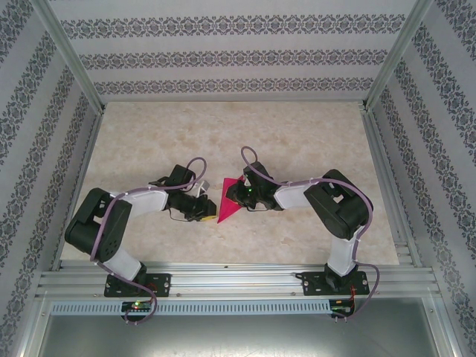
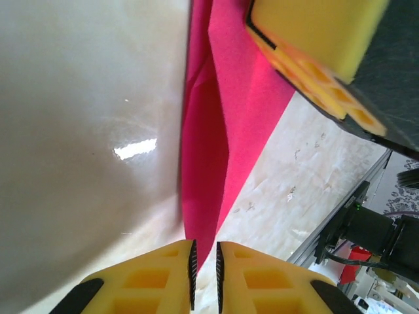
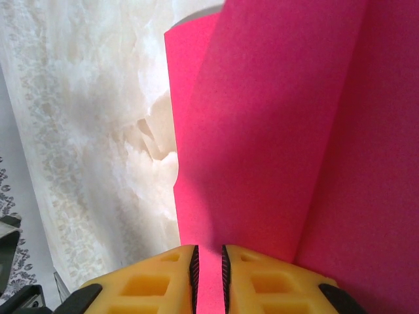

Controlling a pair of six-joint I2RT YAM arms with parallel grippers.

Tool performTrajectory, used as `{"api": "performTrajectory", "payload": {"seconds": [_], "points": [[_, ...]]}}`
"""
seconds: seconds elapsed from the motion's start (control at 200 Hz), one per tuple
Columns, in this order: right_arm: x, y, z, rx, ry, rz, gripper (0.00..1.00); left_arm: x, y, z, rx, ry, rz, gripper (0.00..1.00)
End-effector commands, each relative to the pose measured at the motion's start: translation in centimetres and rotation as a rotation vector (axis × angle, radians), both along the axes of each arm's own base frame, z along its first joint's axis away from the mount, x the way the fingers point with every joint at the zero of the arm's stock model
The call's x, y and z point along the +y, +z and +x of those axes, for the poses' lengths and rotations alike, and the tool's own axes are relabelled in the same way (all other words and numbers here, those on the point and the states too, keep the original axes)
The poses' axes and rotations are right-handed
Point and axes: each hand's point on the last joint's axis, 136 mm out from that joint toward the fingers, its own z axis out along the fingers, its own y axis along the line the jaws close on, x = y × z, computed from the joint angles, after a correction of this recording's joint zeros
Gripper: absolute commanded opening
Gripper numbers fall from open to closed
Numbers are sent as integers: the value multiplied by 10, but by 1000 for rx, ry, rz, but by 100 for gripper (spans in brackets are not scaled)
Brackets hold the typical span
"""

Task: Fold a paper plane with a square sheet of paper (pick it up from the middle)
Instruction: Fourth fold the wing at the center of the table.

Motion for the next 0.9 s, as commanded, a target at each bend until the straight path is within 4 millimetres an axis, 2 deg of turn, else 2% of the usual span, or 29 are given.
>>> {"api": "performTrajectory", "payload": {"seconds": [0.0,0.24,0.595,0.894], "points": [[-9,-29,-16,72,16,-87,20,3,4,3,16,31,0,22],[-11,-31,-19,79,21,-93,20,-18,14,12,21,-27,-81,26],[-10,-30,-18,76,22,-92,20,-15,-8,5,67,-48,-22,25],[-14,-35,-22,88,19,-104,20,-15,-16,-4,85,-63,-19,8]]}}
